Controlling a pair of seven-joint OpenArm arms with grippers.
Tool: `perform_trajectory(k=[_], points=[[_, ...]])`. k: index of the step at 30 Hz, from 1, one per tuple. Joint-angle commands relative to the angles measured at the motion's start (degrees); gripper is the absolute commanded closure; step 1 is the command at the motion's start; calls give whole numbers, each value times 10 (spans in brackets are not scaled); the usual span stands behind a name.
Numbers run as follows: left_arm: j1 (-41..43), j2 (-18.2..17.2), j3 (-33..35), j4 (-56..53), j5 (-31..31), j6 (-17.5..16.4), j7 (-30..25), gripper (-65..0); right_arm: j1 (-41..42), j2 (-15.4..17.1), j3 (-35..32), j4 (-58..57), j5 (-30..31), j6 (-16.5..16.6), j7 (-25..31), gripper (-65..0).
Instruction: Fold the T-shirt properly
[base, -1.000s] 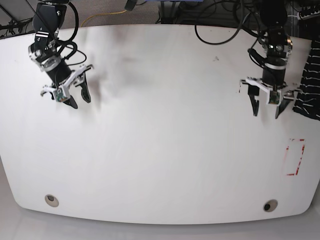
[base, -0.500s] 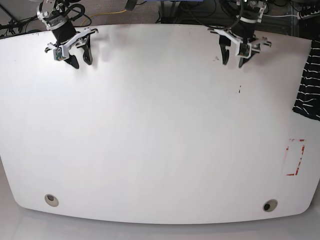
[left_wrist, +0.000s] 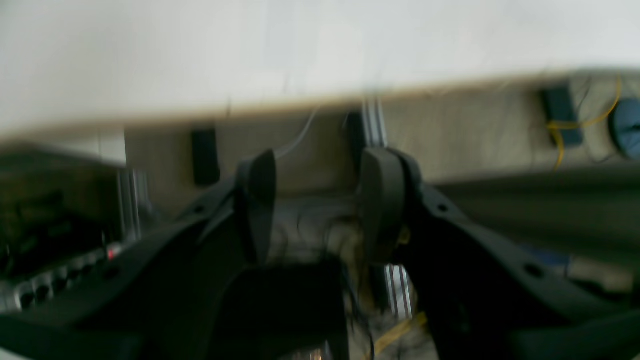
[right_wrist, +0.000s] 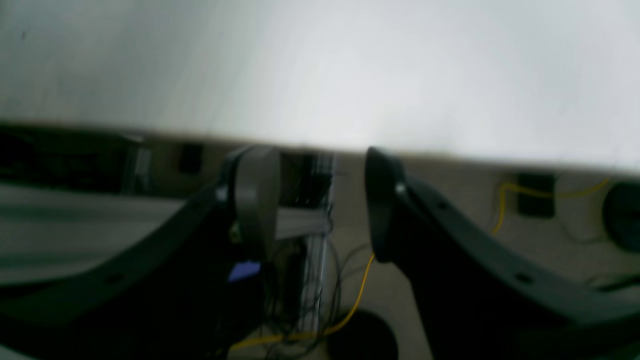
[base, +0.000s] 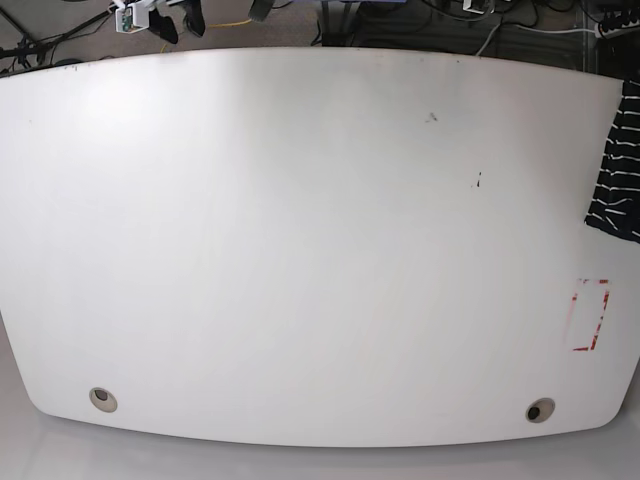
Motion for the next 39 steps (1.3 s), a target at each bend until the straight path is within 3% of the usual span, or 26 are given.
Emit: perform_trajectory(k=[1, 8, 20, 25, 29, 35, 39], points=[[8, 0, 0, -37, -5, -2, -14, -244, -22, 0, 1, -18, 0, 4, 12, -262], [-64, -22, 0, -192, -5, -2, -14, -244, 5, -9, -38, -148, -36, 4, 13, -262], [-281, -33, -1, -557, -1, -1, -14, -244, 181, -12, -52, -427, -165, 4, 13, -262], [-369, -49, -1, -704, -2, -1, -14, -244, 250, -5, -53, -527, -216, -46, 15, -262], [-446, -54, -1, -832, -2, 4, -15, -244, 297, 8, -54, -608, -255, -83, 47, -262], [-542, -72, 0, -963, -2, 54, -15, -244, 369, 20, -54, -721, -310, -142, 76, -262], [-578, -75, 0, -997, -1, 73, -11, -244, 404, 24, -54, -777, -325, -157, 76, -262]])
